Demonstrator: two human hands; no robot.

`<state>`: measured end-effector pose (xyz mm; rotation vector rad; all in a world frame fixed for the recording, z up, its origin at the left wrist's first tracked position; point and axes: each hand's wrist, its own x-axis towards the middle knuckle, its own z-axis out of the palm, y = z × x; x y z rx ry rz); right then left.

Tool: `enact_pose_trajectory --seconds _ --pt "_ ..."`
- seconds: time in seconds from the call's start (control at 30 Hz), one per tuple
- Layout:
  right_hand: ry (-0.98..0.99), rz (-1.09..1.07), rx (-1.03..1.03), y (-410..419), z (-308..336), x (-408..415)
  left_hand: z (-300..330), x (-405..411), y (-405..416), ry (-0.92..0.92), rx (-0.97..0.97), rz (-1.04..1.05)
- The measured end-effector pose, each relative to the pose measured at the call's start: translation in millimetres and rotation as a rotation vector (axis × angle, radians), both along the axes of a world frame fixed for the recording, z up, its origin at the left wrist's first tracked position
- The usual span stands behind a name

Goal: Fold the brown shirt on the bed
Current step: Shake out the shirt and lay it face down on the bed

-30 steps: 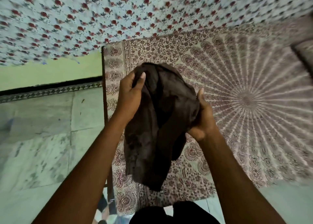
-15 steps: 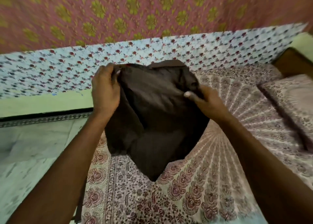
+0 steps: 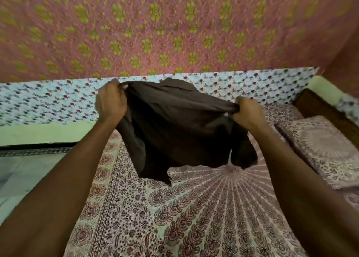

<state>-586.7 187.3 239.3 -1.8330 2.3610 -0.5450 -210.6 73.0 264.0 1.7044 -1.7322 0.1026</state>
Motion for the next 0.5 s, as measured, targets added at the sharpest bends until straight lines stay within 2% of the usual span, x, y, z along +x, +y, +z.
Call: enact_pose_trajectory --seconds 0.23,0.33,0.4,0.5 --pt "0.030 0.024 0.123 11.3 13.6 -27.7 -2.8 -17.3 -11.1 0.164 0.228 -0.011" --pt "-0.005 -0.041 0.045 18.8 4.9 -23.3 -6.7 -22.0 -18.5 0.240 0.320 -0.114" --pt "-0.065 -0.076 -0.035 24.4 -4.2 -15.9 -8.8 -23.9 -22.2 0.341 0.390 -0.187" --pt "-0.283 -0.149 -0.113 35.4 -17.2 -10.8 -10.3 -21.0 -22.0 0.565 0.557 -0.337"
